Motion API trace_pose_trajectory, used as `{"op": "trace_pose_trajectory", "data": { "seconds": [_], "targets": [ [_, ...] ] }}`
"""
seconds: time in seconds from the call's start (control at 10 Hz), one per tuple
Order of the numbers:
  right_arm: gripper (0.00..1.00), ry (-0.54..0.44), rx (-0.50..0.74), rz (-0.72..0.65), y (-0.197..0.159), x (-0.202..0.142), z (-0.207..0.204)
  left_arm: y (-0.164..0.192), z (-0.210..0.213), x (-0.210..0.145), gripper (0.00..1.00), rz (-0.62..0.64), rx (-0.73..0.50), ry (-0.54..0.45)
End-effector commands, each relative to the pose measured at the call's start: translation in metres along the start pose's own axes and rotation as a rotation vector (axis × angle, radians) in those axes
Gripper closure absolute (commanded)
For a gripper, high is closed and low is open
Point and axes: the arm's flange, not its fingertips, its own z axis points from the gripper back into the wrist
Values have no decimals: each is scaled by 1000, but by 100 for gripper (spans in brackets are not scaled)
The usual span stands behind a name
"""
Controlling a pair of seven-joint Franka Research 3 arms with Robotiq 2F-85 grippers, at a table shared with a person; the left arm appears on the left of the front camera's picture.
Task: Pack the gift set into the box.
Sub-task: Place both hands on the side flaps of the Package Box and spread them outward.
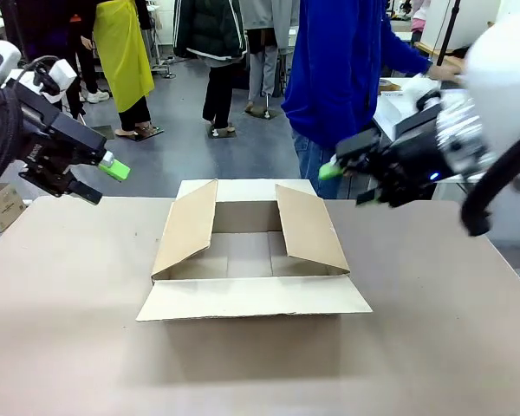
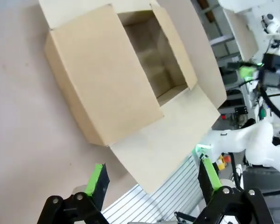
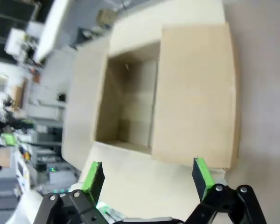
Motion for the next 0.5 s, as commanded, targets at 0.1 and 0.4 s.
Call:
{"op": "trace_pose_trajectory", "data": {
  "seconds": [0.1,0.4],
  "targets": [
    [0,69,-76,87,-35,-64,17,8,18,-12,0,22,11,-27],
    [0,87,-71,53,-4,-13,-21,8,18,-12,0,22,11,-27]
  ]
}}
